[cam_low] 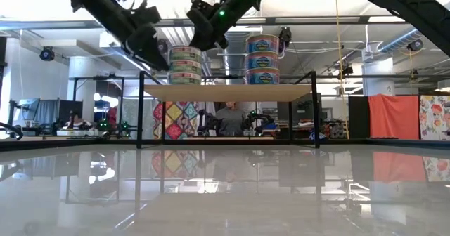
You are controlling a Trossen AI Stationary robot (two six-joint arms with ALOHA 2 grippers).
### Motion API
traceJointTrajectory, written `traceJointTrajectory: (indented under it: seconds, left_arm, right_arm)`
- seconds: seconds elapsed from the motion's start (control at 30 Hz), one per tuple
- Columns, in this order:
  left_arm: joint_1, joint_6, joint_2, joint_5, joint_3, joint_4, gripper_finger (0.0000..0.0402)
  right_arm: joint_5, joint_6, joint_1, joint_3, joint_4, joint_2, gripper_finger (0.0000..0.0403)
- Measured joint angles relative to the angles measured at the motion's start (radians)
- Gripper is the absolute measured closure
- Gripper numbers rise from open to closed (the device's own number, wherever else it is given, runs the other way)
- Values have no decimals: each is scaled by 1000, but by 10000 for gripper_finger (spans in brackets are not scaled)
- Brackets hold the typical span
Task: Stack canned seafood by type on shelf
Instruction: Stack the green tuna can on top of the green tuna can on the shelf, then return to Home Position
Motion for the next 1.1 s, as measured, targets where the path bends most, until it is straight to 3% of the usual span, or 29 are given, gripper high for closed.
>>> traceJointTrajectory:
  seconds: [0.17,0.3,0.6,0.77,0.93,1.1]
  left_arm:
    - [-9,-34,-72,12,29,-9,2]
    - [-57,-91,-170,131,25,6,2]
    - [-213,-164,-382,166,-139,138,2]
    - [-245,-171,-448,166,-198,170,2]
    - [-270,-200,-499,230,-251,199,2]
    - [-333,-256,-509,237,-360,352,2]
  right_arm:
    - [-3,1,0,-2,10,0,365]
    - [-3,19,0,-3,62,0,365]
    - [-9,50,5,-3,120,-3,365]
    - [-51,79,19,-7,131,-37,365]
    - [-81,83,53,-12,124,-115,365]
    - [-124,43,102,-41,159,-226,365]
